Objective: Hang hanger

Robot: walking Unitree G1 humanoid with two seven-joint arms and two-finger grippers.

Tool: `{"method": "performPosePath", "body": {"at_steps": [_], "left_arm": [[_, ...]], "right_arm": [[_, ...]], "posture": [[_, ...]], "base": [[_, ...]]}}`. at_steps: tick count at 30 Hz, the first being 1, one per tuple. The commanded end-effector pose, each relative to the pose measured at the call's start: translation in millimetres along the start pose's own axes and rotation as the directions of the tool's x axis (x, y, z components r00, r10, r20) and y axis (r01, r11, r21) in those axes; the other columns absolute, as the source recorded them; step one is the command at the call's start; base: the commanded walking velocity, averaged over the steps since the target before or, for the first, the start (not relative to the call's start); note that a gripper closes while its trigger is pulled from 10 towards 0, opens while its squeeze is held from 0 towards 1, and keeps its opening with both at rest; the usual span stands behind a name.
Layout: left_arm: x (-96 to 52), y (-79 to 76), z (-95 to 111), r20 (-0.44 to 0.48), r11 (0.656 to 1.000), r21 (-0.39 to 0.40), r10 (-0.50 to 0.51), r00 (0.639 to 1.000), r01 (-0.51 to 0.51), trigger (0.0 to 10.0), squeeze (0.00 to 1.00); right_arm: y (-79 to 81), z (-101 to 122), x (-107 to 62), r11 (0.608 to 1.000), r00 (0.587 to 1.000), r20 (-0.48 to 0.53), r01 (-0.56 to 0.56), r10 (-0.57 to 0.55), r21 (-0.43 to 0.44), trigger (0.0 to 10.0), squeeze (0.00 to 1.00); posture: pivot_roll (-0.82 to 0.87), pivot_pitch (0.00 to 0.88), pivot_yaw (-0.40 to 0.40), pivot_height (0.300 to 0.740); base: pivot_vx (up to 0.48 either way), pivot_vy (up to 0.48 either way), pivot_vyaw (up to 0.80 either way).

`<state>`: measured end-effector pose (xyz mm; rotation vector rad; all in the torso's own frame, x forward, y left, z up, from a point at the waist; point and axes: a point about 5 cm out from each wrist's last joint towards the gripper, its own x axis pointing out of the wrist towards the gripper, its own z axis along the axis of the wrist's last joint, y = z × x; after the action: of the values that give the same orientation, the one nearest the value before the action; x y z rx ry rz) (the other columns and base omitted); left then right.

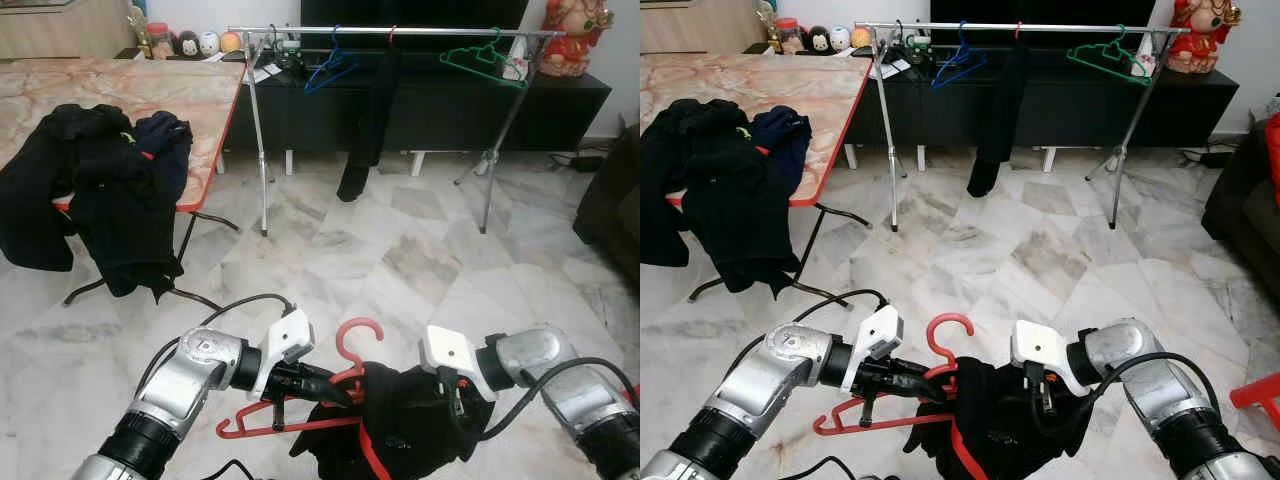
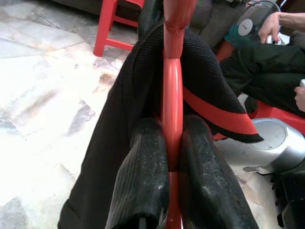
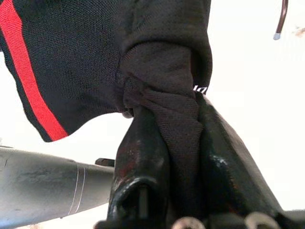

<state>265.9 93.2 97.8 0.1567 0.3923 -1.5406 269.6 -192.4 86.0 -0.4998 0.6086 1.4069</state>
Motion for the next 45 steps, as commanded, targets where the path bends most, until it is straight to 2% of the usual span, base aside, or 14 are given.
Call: {"method": "performPosePath", "body": {"at_steps": [1,11,12,13,14,26,30,32,34,37,40,42,43,45], "left_arm": [[-0.8,2.3,16.3,0.048,0.998,0.065,0.004,0.999,-0.008,10.0,0.0],[1.6,3.9,16.4,0.035,0.996,0.085,0.012,0.999,-0.015,10.0,0.0],[1.7,4.6,16.6,0.038,0.996,0.087,0.016,0.999,-0.019,10.0,0.18],[1.7,4.6,16.6,0.038,0.996,0.087,0.016,0.999,-0.019,10.0,0.18],[1.7,5.2,17.0,0.045,0.996,0.082,0.019,0.999,-0.023,10.0,1.0],[-10.1,6.2,10.4,0.005,0.996,0.077,0.034,0.999,-0.034,10.0,1.0],[-17.0,11.7,8.7,-0.007,0.993,0.084,0.087,0.996,-0.086,10.0,1.0],[-24.9,20.9,10.8,0.013,0.979,0.091,0.183,0.983,-0.184,10.0,1.0],[-36.6,33.5,10.7,0.036,0.938,0.089,0.333,0.942,-0.335,10.0,1.0],[-41.3,37.7,9.2,0.05,0.914,0.08,0.395,0.917,-0.398,10.0,1.0],[-50.2,52.3,-0.5,0.068,0.789,0.051,0.609,0.79,-0.613,10.0,1.0],[-51.2,56.8,-5.6,0.068,0.727,0.036,0.683,0.728,-0.685,10.0,1.0],[-50.0,61.2,-11.2,0.063,0.661,0.001,0.749,0.66,-0.75,10.0,0.0],[-48.5,64.8,-16.7,0.06,0.593,-0.062,0.805,0.59,-0.803,10.0,0.0]], "right_arm": [[0.4,2.3,2.0,1.0,1.0,0.003,-0.012,0.013,-0.016,0.0,0.0],[1.7,2.0,3.3,1.0,1.0,0.0,-0.021,0.021,-0.014,0.0,0.0],[1.6,2.1,3.5,1.0,1.0,0.0,-0.023,0.023,-0.014,0.0,0.0],[1.6,2.1,3.5,1.0,1.0,0.0,-0.023,0.023,-0.014,0.0,0.0],[1.6,2.2,3.6,1.0,1.0,0.0,-0.023,0.023,-0.015,0.0,0.0],[-4.9,-15.0,-1.2,0.998,0.993,-0.103,0.055,-0.056,-0.007,0.0,0.0],[-7.1,-22.5,-4.1,0.995,0.986,-0.137,0.099,-0.097,0.007,0.0,0.0],[-12.1,-29.8,-7.6,0.985,0.973,-0.162,0.17,-0.164,0.027,0.0,0.0],[-19.3,-43.5,-12.3,0.952,0.931,-0.233,0.3,-0.281,0.053,0.0,0.0],[-22.4,-51.1,-14.5,0.926,0.898,-0.274,0.373,-0.344,0.061,0.0,0.0],[-31.2,-68.4,-17.2,0.799,0.774,-0.352,0.592,-0.526,0.106,0.0,0.0],[-34.5,-72.1,-14.9,0.732,0.721,-0.365,0.667,-0.589,0.136,0.0,0.0],[-41.2,-70.2,-10.8,0.638,0.651,-0.351,0.751,-0.673,0.169,0.0,0.0],[-50.5,-59.3,-6.5,0.563,0.585,-0.294,0.81,-0.756,0.163,0.0,0.0]], "posture": [[-0.07,0.02,-0.042,0.74],[-0.07,0.025,-0.042,0.74],[-0.07,0.025,-0.042,0.74],[-0.07,0.025,-0.042,0.74],[-0.07,0.027,-0.042,0.74],[-0.07,0.027,-0.042,0.74],[-0.07,0.027,-0.042,0.74],[-0.06,0.025,-0.046,0.74],[-0.06,0.022,-0.046,0.74],[-0.07,0.022,-0.047,0.74],[-0.07,0.014,-0.047,0.74],[-0.07,0.013,-0.046,0.74],[-0.07,0.008,-0.04,0.74],[-0.07,0.007,-0.038,0.74]], "base": [[0.0,0.0,0.0],[0.0,0.0,0.0],[0.0,0.0,0.0],[0.0,0.0,0.0],[0.0,0.0,0.0],[0.0,0.0,0.0],[0.0,0.0,0.0],[0.0,0.0,0.0],[0.0,0.0,0.0],[0.0,0.0,0.0],[0.0,0.0,0.0],[0.0,0.0,0.0],[0.0,0.0,0.0],[0.0,0.0,0.0]]}}
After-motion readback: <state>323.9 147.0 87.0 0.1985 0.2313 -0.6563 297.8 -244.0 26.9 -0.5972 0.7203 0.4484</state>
